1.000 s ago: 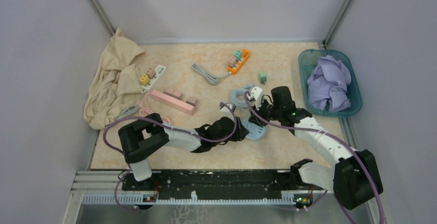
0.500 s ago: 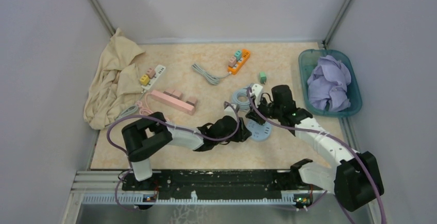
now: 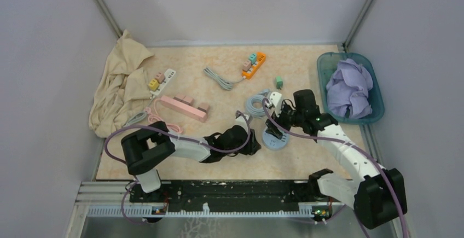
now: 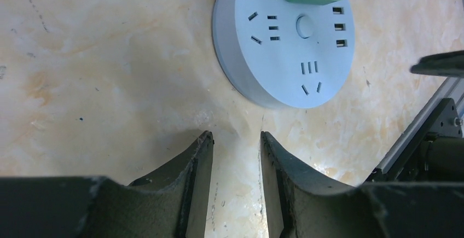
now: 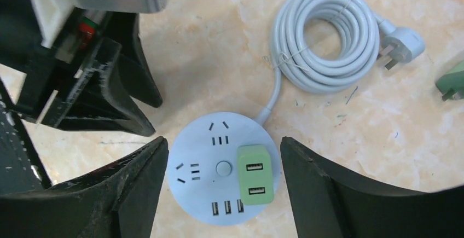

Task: Pull the plug off the socket

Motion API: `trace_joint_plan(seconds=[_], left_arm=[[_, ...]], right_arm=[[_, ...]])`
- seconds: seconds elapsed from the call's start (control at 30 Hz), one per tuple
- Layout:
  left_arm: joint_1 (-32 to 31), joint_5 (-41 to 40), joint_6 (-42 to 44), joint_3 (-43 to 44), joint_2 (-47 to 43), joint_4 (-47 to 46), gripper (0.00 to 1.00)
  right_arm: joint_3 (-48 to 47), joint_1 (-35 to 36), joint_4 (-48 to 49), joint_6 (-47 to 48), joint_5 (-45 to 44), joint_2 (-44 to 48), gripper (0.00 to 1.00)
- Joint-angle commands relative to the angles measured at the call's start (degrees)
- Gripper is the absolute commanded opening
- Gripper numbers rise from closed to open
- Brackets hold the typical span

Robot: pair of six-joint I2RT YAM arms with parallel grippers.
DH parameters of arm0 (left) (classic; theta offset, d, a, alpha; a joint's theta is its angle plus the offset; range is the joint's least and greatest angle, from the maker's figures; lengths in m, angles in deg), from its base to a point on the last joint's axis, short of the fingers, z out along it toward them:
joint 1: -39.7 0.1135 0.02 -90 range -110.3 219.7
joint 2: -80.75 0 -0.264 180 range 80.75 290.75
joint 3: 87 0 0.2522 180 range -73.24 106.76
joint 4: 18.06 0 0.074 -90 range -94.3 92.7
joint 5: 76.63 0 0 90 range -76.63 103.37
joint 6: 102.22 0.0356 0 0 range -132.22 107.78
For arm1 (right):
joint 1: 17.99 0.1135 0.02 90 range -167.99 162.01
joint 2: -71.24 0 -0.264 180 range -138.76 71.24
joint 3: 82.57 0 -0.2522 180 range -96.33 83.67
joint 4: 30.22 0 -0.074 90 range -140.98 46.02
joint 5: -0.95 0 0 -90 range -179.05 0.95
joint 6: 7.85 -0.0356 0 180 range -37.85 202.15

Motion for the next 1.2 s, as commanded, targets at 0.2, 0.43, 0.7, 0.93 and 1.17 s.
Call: trace_joint_plan(seconds=[0.2, 0.43, 0.7, 0.93, 1.17], left_arm=[[0.2, 0.9, 5.8, -4.9, -7.0, 0.1, 0.46], [0.6, 6.8, 8.4, -10.9, -11.8, -15.3, 0.52], [1.2, 14.0, 2.4, -9.0, -6.2, -27.1, 0.43], [2.4, 15.9, 0.5, -5.4, 0.5, -28.6, 0.3], [4.1, 20.0, -1.0, -4.0, 5.0, -32.7, 0.26]], right_arm=[[-4.1, -0.2, -4.2, 4.5, -9.7, -7.3, 0.72], [-5.0, 0.3, -5.5, 4.1, -8.9, -10.5, 0.27], [-5.3, 3.0, -5.5, 2.3, -5.5, -10.9, 0.12], [-5.2, 4.5, -5.6, 2.6, -5.6, -12.7, 0.3], [-5.3, 4.7, -6.7, 4.2, -8.1, -13.2, 0.48]])
